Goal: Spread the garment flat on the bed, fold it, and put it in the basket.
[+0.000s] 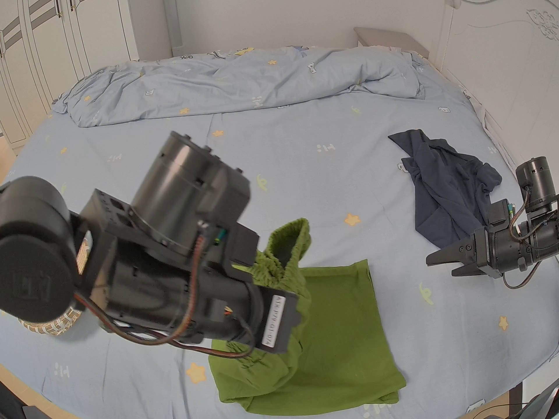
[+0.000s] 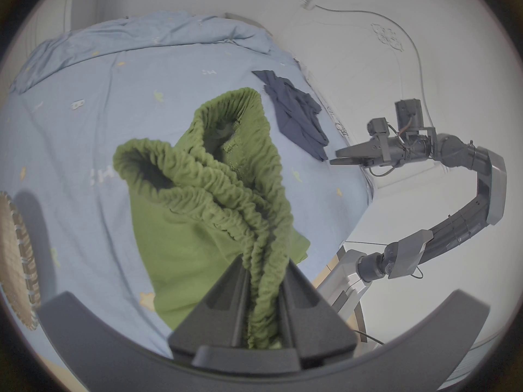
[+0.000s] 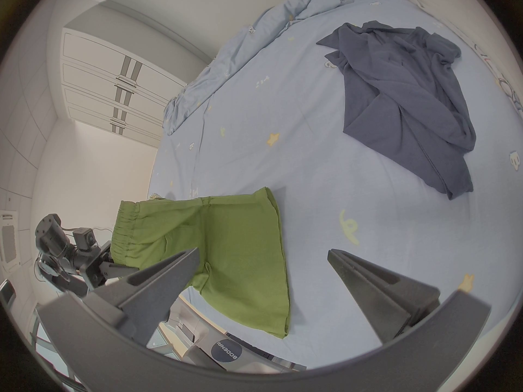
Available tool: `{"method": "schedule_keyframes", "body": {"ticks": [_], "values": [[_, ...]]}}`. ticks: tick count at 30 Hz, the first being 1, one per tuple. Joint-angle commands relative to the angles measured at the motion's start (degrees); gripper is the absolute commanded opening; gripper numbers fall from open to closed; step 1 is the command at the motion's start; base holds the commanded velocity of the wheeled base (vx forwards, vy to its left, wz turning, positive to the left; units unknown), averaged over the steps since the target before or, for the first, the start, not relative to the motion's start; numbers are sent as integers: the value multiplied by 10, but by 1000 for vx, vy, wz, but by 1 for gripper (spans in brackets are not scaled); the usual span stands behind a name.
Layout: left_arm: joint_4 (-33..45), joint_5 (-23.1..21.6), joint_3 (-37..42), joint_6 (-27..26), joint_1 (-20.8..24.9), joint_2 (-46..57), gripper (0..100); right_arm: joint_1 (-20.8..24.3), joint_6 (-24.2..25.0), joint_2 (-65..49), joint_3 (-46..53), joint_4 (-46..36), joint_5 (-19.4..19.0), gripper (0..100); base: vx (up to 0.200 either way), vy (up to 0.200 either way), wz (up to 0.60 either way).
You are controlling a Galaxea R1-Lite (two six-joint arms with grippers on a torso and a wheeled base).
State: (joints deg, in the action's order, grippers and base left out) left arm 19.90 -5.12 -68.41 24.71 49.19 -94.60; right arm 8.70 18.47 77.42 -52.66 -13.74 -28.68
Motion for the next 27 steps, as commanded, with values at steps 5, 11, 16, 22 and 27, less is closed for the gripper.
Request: {"method": "schedule_keyframes", "body": {"ticks": [5, 11, 16, 22, 27], "values": [[-50, 3, -6, 3, 29, -72, 0, 6, -1, 10, 5, 4, 34, 100, 0, 0, 0], [-71, 3, -8, 7, 30, -90, 0, 6, -1, 12, 5, 4, 35, 100, 0, 0, 0], [-115, 7, -10, 33, 38, -110, 100, 6, -1, 11, 5, 4, 35, 100, 0, 0, 0], [-177, 19, -5, 69, 46, -124, 100, 6, -1, 11, 5, 4, 36, 100, 0, 0, 0], [-215, 18, 5, 110, 42, -114, 100, 6, -1, 10, 5, 4, 36, 100, 0, 0, 0]]}}
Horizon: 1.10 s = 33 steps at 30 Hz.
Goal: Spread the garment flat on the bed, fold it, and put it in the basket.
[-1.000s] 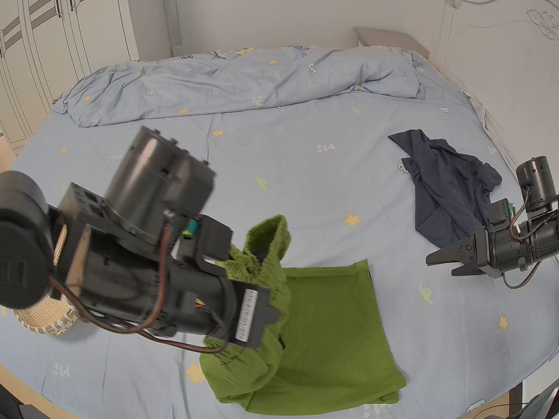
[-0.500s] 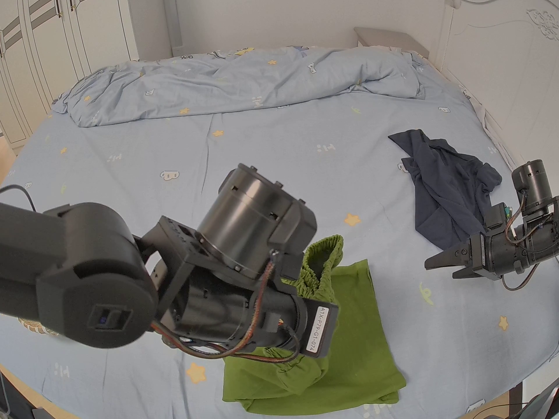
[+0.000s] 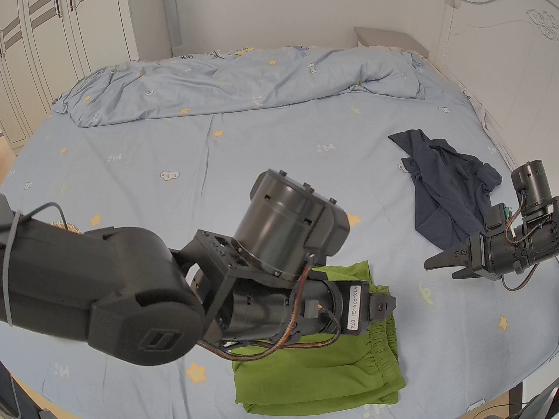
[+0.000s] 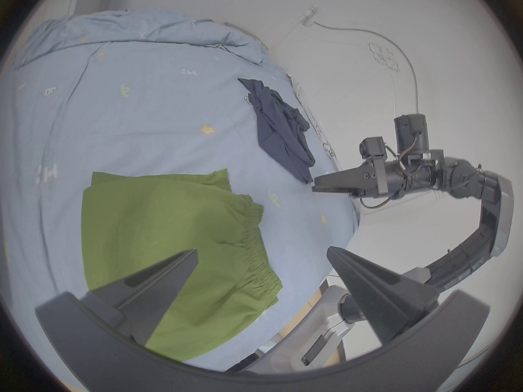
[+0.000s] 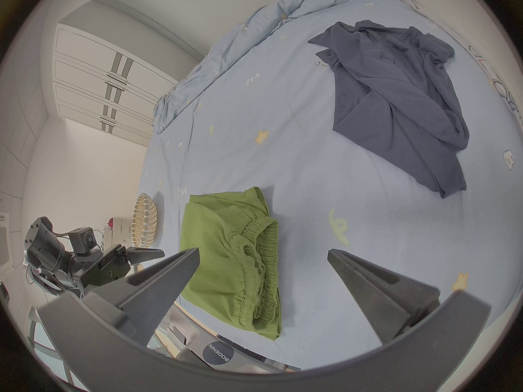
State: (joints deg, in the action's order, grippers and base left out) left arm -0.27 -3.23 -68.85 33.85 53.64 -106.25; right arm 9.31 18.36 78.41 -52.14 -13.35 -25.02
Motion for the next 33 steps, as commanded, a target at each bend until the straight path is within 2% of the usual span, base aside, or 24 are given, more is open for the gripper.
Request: {"method": "schedule_keyframes", "body": {"ticks": [1, 4, 5, 7, 8, 10, 11, 14, 15, 16, 17, 18, 20, 26, 33], "values": [[-18, -2, 12, 29, -6, 7, 100, 0, 0, 0, 0, 0, 0, 100, 0, 0, 0], [-28, -5, 23, 47, -21, 21, 100, 0, 0, -1, 0, 0, 0, 100, 0, 0, 0], [-40, -21, 51, 64, -51, 42, 100, 0, 0, -1, -1, 0, -1, 100, 0, 0, 0], [-45, -32, 63, 66, -62, 48, 100, 0, 1, -2, -1, 0, -2, 100, 0, 0, 0], [-62, -78, 101, 65, -104, 68, 100, 0, 1, -6, -2, 0, -2, 100, 0, 0, 0], [-75, -106, 126, 65, -131, 75, 100, 1, 1, -12, -2, 0, -2, 100, 0, 0, 0], [-96, -146, 167, 60, -169, 81, 100, 0, 2, -23, -2, 0, -2, 100, 0, 0, 0], [-167, -225, 246, 42, -244, 76, 100, 1, 2, -35, -4, -1, -2, 100, 0, 0, 0], [-171, -229, 249, 40, -247, 75, 100, 1, 2, -36, -3, -1, -3, 100, 0, 0, 0], [-217, -274, 289, 18, -289, 60, 100, 2, 2, -45, -3, -1, -3, 100, 0, 0, 0], [-221, -275, 292, 16, -291, 59, 100, 2, 2, -46, -3, -1, -3, 100, 0, 0, 0], [-248, -303, 313, -5, -315, 46, 100, 3, 2, -48, -4, -2, -3, 100, 0, 0, 0], [-272, -329, 326, -45, -347, 16, 100, 3, 2, -50, -3, -2, -3, 100, 0, 0, 0], [-276, -332, 324, -63, -353, -32, 100, 2, 1, -58, -3, -2, -1, 100, 0, 0, 0], [-304, -329, 297, -62, -306, -97, 100, 3, 1, -70, -2, -1, -1, 100, 0, 0, 0]]}}
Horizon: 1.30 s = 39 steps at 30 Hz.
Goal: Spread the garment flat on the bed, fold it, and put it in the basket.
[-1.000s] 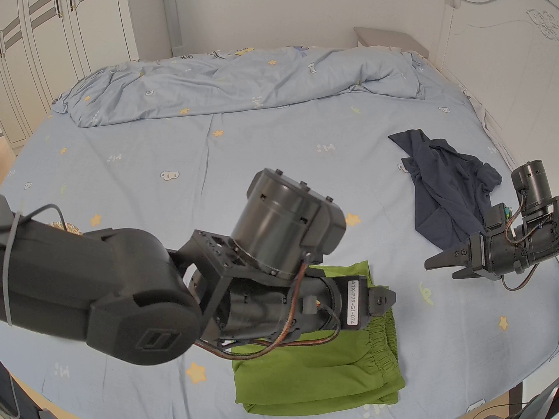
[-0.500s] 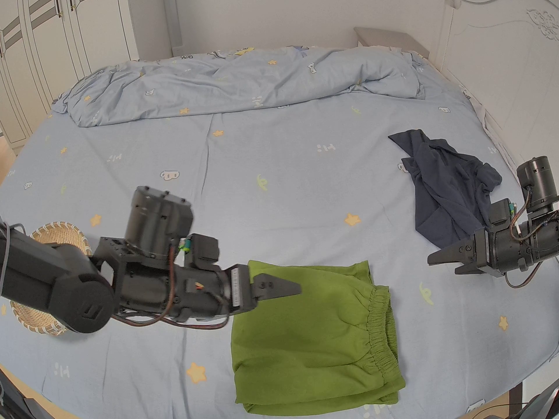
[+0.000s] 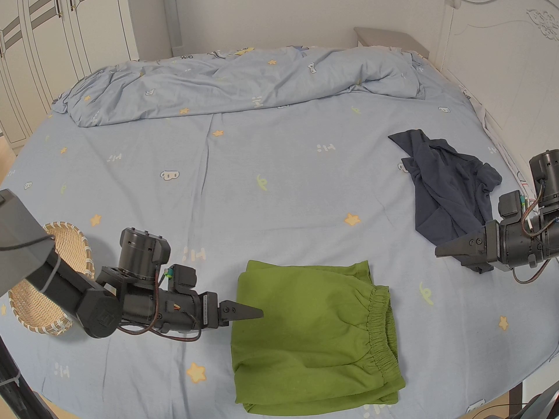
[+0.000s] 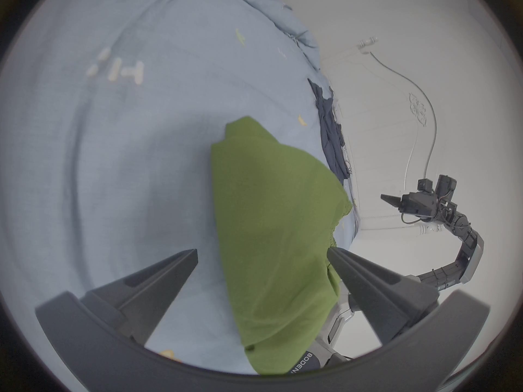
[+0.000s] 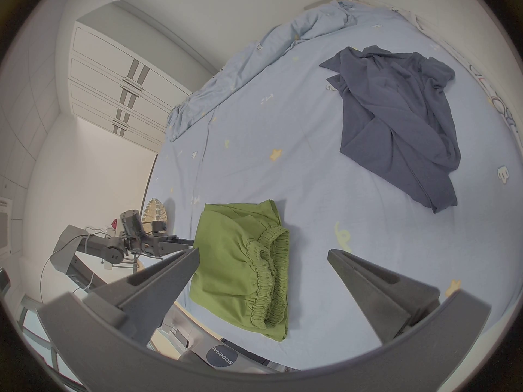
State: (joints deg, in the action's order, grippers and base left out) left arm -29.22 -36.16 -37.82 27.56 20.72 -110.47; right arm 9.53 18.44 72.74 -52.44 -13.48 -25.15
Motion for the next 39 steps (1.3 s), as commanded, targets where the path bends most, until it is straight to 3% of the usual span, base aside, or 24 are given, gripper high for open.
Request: {"method": "schedule_keyframes", "body": {"ticks": [1, 9, 20, 21, 31, 35, 39], "values": [[-17, 0, -14, 1, 25, -57, 100, 0, 0, -13, 1, 0, 0, 100, 0, 0, 0], [-51, 2, -19, 6, 50, -91, 100, 0, -1, -15, 0, 1, 0, 100, 0, 0, 0], [-80, 1, -40, 58, 110, -98, 100, 0, -1, -12, 1, 1, -1, 100, 0, 0, 0], [-80, 1, -40, 59, 111, -98, 0, 0, -1, -12, 1, 1, -1, 100, 0, 0, 0], [-81, 28, -9, 86, 99, -41, 0, 0, -1, -12, 1, 1, -1, 100, 0, 0, 0], [-74, 28, 5, 84, 63, 6, 0, 0, -1, -14, -1, 0, -1, 100, 0, 0, 0], [-10, 28, -9, 93, 26, 84, 0, 0, 0, -23, -5, -2, -2, 100, 0, 0, 0]]}}
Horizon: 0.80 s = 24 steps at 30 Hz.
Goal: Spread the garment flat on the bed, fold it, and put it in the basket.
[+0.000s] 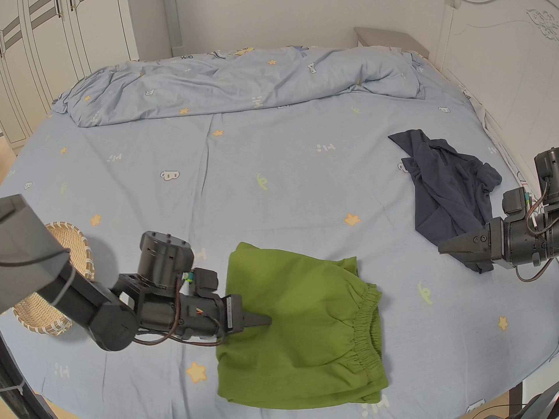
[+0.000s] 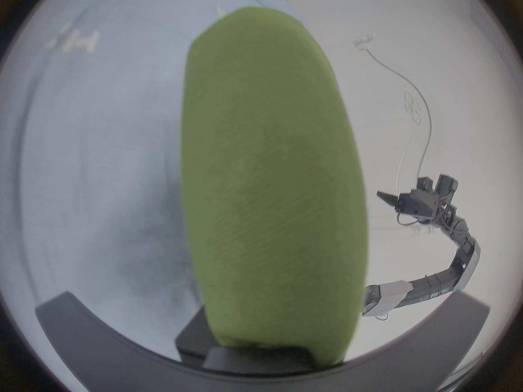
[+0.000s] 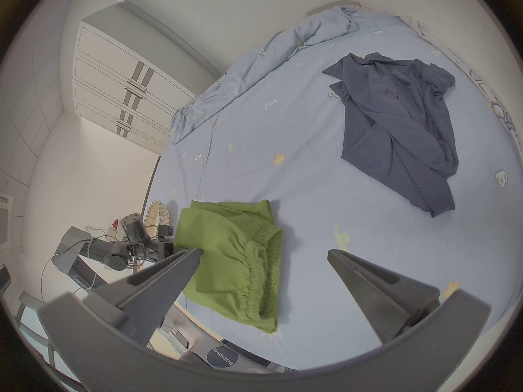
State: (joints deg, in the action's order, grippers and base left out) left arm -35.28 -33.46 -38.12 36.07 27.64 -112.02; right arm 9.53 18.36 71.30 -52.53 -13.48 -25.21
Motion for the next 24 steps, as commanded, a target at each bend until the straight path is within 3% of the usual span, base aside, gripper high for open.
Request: {"method": "schedule_keyframes", "body": {"ticks": [1, 6, 13, 24], "values": [[59, 2, -10, 8, -44, 105, 0, 0, 0, -8, -5, -2, -1, 100, 0, 0, 0], [156, 1, -29, 4, -54, 162, 0, 14, 1, -9, -2, -4, -1, 100, 0, 0, 0], [190, 1, -25, 0, -61, 164, 0, 35, 2, -6, 6, -4, 0, 100, 0, 0, 0], [242, 1, -25, -46, -62, 189, 0, 42, 3, -7, 10, -4, 1, 100, 0, 200, 0]]}}
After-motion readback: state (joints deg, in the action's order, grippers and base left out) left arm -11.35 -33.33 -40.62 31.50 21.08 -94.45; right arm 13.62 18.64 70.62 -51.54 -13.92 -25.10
